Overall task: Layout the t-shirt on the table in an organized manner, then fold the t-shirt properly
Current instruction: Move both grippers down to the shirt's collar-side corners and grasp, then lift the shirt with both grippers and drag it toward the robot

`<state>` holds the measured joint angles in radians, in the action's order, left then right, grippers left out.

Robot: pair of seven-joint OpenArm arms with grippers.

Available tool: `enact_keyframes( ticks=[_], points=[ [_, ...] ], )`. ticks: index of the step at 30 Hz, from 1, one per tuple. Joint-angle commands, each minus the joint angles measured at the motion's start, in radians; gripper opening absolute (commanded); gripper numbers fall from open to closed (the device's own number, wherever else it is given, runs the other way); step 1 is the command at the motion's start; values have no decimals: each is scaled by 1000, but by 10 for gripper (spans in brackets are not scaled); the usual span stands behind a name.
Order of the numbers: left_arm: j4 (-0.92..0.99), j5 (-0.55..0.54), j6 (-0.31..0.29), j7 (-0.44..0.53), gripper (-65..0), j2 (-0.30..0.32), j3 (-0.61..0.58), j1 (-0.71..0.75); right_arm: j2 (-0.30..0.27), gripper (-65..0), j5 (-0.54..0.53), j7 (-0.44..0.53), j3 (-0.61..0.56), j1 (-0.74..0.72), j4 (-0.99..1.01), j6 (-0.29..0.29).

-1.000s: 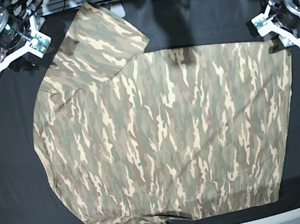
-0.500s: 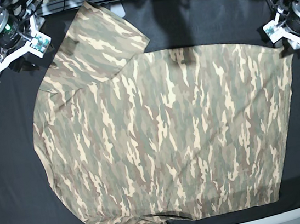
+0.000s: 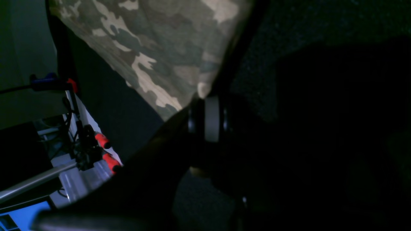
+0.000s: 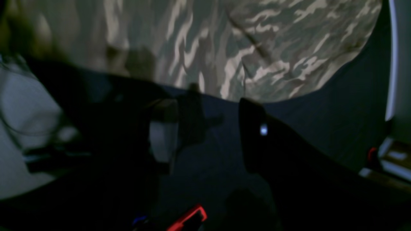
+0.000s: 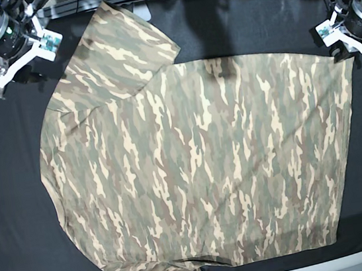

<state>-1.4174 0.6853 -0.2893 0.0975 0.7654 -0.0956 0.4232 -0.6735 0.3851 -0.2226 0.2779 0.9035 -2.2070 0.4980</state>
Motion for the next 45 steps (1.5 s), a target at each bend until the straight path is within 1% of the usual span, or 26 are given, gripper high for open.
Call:
enact_keyframes(
  ticks=[1, 3, 5, 7, 10, 12, 14, 18, 21, 25, 30, 31, 35, 44, 45],
  points=[
    [0, 3, -29, -15, -650, 19, 2, 6, -15, -350, 31, 39, -8, 5, 4, -5],
    [0, 3, -29, -22, -650, 19, 2, 6, -25, -350, 116, 67, -49, -4, 36, -24],
    [0, 3, -29, -25, -650, 19, 2, 6, -26, -351, 188, 66, -105, -36, 72, -56],
    [0, 3, -29, -30, -650, 19, 2, 6, -34, -351, 219, 66, -170, -76, 111, -66],
    [0, 3, -29, -30, -650, 19, 2, 5, -42, -351, 299, 55, -280, -148, 173, -78],
    [0, 3, -29, -30, -650, 19, 2, 3, -42, -351, 322, 34, -343, -191, 205, -106],
    [0, 3, -29, -30, -650, 19, 2, 3, -46, -351, 322, 24, -394, -226, 227, -106],
    [0, 3, -28, -30, -650, 19, 2, 3, -75, -351, 327, -14, -472, -270, 248, -106],
    [0, 3, -28, -30, -650, 19, 2, 3, -74, -351, 349, -5, -497, -293, 267, -109],
    [0, 3, -27, -35, -650, 19, 2, 3, -71, -351, 349, -6, -517, -340, 287, -147],
    [0, 3, -27, -56, -650, 19, 2, 3, -72, -351, 347, -9, -517, -364, 290, -147],
    [0, 3, -27, -56, -650, 19, 2, 3, -71, -353, 343, -9, -517, -367, 290, -147],
    [0, 3, -28, -55, -650, 19, 2, 3, -71, -420, 268, -10, -517, -388, 290, -146],
    [0, 3, -28, -56, -650, 16, 2, 4, -41, -422, 220, -10, -517, -436, 313, -145],
    [0, 3, -28, -56, -650, 16, 2, 4, -37, -431, 220, -11, -517, -441, 323, -146]
  ],
)
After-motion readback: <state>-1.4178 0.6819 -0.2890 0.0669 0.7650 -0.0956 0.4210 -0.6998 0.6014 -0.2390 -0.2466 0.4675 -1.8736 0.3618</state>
